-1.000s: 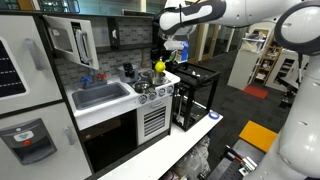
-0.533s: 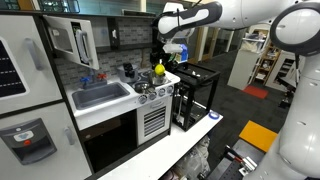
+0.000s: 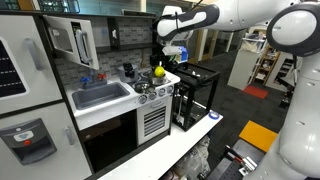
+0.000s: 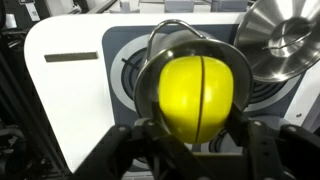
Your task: Put the yellow object in the pot
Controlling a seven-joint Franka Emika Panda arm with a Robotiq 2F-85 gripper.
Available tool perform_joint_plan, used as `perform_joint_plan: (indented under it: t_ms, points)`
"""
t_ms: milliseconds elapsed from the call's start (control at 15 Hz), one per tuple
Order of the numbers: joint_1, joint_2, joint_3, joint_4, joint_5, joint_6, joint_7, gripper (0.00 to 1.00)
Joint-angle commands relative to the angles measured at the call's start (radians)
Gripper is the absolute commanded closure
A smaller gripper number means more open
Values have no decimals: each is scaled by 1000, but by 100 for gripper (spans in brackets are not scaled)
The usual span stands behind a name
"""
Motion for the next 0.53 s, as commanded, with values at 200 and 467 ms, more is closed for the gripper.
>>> perform_joint_plan:
  t_ms: [200,467]
  points:
    - [-15,23,11,17,33,14,-64,62]
    - [-16,27,11,18,34,22,-79,62]
